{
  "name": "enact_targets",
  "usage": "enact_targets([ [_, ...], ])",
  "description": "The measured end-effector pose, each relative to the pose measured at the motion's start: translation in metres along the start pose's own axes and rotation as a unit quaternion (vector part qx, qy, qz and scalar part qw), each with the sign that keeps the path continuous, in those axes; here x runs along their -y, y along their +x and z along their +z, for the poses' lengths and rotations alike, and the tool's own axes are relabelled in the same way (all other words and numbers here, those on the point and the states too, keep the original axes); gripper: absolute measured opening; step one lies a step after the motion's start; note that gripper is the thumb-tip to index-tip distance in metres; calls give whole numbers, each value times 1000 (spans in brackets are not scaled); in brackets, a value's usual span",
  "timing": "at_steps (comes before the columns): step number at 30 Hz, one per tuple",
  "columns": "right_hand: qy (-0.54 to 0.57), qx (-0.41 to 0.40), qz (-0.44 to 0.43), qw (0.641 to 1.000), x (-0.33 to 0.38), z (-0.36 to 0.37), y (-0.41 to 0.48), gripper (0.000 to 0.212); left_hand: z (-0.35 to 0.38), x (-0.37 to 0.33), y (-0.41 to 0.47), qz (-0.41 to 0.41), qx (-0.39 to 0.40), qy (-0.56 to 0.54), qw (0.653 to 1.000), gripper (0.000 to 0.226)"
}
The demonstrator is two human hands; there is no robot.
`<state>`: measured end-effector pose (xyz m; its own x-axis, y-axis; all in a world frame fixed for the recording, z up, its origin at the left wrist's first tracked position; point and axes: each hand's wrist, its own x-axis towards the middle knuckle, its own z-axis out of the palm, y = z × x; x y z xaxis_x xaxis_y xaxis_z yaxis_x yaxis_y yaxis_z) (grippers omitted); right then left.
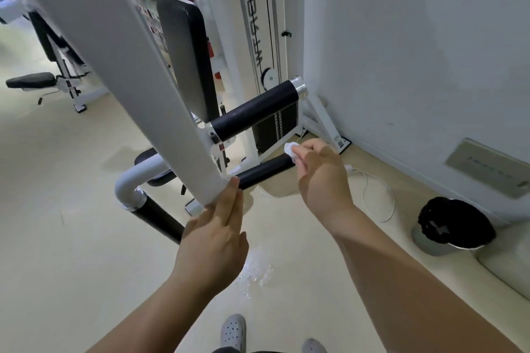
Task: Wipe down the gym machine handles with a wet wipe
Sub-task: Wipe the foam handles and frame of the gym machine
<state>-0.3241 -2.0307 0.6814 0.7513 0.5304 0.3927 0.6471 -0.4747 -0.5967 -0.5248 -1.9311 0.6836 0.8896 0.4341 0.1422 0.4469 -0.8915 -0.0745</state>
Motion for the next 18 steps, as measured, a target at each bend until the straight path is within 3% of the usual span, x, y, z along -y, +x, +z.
enact_targets([
  [2,-1,41,17,999,12,7,2,17,-1,0,1,-3,1,-1,1000,82],
  [4,-45,84,-47,994,26,14,2,31,-1,2,2,-8,9,-4,1000,81],
  [9,-22,150,-181,972,63,33,-16,26,3,14,4,-2,24,-6,1000,79],
  [11,-25,151,-165,974,47,31,-9,34,4,17,5,10,24,2,1000,77],
  [14,-110,55,-72,990,9,18,11,35,5,18,5,19,24,3,1000,78],
  [16,-131,35,-19,991,7,17,18,35,5,19,6,18,24,4,1000,78],
  [18,-121,50,-71,989,28,26,14,34,5,21,6,24,22,5,999,75],
])
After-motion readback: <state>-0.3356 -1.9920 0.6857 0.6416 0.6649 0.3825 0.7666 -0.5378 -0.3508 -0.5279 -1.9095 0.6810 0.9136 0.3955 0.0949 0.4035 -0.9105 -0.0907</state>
